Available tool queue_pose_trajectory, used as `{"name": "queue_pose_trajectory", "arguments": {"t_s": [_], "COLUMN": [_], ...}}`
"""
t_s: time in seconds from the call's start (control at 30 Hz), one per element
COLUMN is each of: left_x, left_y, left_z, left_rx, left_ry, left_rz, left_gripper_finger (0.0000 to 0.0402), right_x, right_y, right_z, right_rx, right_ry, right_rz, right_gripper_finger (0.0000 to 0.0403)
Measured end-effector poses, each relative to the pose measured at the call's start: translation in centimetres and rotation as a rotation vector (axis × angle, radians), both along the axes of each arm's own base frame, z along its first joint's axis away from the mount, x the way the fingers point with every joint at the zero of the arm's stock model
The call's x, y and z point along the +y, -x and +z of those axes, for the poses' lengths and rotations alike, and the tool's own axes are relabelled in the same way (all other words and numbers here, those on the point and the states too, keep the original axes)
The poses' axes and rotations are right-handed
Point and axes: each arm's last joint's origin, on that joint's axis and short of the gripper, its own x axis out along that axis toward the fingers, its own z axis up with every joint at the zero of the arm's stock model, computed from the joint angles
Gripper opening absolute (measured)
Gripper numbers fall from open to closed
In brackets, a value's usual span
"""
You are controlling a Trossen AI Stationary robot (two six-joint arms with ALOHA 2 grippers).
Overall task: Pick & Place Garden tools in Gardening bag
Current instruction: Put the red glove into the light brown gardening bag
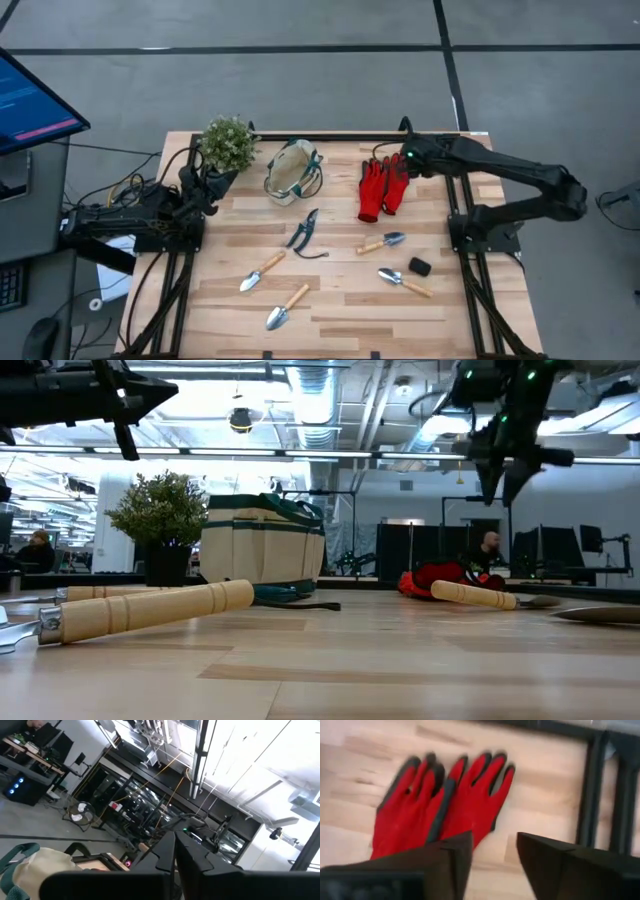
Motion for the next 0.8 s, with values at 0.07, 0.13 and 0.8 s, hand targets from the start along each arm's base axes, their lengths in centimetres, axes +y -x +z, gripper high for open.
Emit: {"name": "queue_pose_trajectory", "arguments": {"t_s": [0.07, 0.13, 0.8], "left_x": [0.0, 0.0, 0.0], "left_y": [0.0, 0.0, 0.0], "left_z": [0.0, 0.0, 0.0], "left_rx": [0.0, 0.0, -0.003], "left_ry": [0.0, 0.0, 0.007], "left_rz": [0.0, 0.001, -0.001], "left_gripper_finger": [0.0021, 0.0025, 0.0038], "right_x": [-0.6, -1.3, -6.1], "right_y": [-0.5, -1.1, -2.3], "right_z": [-1.1, -2.2, -12.1], "right_rx": [0.027, 0.041, 0.053], "right_ry": [-0.056, -0.096, -0.344], "right_rz": [-0.011, -0.034, -0.174], "right_gripper_finger": [0.0198, 0.0232, 0.0248]}}
